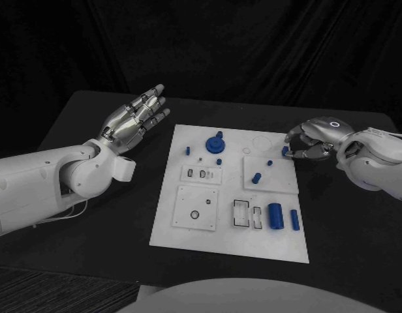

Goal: Assemble the parts on the task board

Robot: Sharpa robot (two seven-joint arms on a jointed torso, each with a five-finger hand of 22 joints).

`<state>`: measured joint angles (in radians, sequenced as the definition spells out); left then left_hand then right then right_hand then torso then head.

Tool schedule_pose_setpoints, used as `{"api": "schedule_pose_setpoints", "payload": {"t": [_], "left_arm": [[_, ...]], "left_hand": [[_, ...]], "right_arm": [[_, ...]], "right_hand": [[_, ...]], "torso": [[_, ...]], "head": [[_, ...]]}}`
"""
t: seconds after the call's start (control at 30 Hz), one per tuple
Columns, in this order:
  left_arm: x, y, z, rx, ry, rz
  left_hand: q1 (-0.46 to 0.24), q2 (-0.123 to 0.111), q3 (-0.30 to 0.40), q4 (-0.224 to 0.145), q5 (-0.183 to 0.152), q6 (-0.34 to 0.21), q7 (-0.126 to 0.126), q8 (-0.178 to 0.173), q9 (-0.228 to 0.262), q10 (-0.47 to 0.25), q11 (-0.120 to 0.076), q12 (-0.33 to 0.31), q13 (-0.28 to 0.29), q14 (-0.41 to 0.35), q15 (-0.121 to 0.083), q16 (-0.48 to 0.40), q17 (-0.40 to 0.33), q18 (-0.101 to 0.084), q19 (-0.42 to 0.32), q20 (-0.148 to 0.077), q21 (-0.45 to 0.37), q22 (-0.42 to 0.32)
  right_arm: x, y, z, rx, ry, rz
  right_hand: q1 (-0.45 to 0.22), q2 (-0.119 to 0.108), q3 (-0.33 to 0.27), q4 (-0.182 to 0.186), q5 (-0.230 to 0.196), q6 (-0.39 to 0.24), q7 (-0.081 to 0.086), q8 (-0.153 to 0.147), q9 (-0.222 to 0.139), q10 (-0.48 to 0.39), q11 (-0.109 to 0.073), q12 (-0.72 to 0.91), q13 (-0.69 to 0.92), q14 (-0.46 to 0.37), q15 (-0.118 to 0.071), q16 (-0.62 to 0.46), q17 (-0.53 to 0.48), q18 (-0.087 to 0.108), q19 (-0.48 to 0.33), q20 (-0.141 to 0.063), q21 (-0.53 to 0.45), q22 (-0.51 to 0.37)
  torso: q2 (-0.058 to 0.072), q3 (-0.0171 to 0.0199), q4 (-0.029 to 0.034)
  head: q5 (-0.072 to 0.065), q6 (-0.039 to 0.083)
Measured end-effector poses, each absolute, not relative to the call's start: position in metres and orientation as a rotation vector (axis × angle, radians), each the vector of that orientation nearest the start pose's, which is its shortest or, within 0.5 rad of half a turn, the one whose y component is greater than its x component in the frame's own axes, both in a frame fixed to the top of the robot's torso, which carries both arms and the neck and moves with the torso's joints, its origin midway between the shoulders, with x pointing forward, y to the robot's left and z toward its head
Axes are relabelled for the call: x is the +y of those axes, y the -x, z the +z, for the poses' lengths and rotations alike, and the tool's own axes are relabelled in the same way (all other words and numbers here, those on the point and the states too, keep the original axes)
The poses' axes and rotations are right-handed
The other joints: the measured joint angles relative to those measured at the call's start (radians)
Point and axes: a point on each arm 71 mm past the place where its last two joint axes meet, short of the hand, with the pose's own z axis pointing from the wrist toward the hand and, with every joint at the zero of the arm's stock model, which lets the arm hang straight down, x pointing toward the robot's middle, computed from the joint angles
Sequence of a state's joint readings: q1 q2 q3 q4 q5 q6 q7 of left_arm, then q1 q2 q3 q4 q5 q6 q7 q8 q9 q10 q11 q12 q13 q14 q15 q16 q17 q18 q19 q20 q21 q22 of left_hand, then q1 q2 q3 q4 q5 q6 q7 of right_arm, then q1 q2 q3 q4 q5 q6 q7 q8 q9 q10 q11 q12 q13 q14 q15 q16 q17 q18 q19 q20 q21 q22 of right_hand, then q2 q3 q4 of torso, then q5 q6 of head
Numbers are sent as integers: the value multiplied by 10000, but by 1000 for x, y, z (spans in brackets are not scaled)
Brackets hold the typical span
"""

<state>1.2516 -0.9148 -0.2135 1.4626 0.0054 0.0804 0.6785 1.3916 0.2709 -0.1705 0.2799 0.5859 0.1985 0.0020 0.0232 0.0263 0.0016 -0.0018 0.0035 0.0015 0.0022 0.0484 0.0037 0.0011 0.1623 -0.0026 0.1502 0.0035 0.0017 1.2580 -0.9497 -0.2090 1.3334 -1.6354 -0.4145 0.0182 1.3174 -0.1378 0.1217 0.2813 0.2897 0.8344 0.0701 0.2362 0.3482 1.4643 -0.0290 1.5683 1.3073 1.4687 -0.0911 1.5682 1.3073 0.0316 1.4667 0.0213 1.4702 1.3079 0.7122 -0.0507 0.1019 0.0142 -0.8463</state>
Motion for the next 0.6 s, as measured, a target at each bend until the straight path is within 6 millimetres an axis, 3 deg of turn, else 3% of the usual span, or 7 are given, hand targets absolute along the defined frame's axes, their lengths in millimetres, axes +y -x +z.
{"api": "schedule_pose_setpoints", "payload": {"t": [0.37,0.6], "left_arm": [[251,-474,-196,13843,9405,-18809],[251,-475,-197,13846,9404,-18817]], "left_hand": [[0,0,0,0,0,0,0,0,0,0,0,0,2,0,0,0,2,0,0,0,0,-4],[0,0,0,0,0,0,0,0,0,0,0,0,-2,0,0,0,4,0,0,0,0,-8]], "right_arm": [[-309,-494,-219,16362,3478,3442],[-308,-494,-222,16439,3487,3446]], "right_hand": [[108,23,27,-27,69,35,-35,254,142,0,0,0,0,0,0,0,0,-1,0,0,-39,-2],[108,23,27,-27,117,35,-35,254,156,0,0,0,0,0,0,0,0,-1,0,0,-85,-2]], "torso": [[0,0,0],[-1,0,0]], "head": [[11,-34],[12,-51]]}}
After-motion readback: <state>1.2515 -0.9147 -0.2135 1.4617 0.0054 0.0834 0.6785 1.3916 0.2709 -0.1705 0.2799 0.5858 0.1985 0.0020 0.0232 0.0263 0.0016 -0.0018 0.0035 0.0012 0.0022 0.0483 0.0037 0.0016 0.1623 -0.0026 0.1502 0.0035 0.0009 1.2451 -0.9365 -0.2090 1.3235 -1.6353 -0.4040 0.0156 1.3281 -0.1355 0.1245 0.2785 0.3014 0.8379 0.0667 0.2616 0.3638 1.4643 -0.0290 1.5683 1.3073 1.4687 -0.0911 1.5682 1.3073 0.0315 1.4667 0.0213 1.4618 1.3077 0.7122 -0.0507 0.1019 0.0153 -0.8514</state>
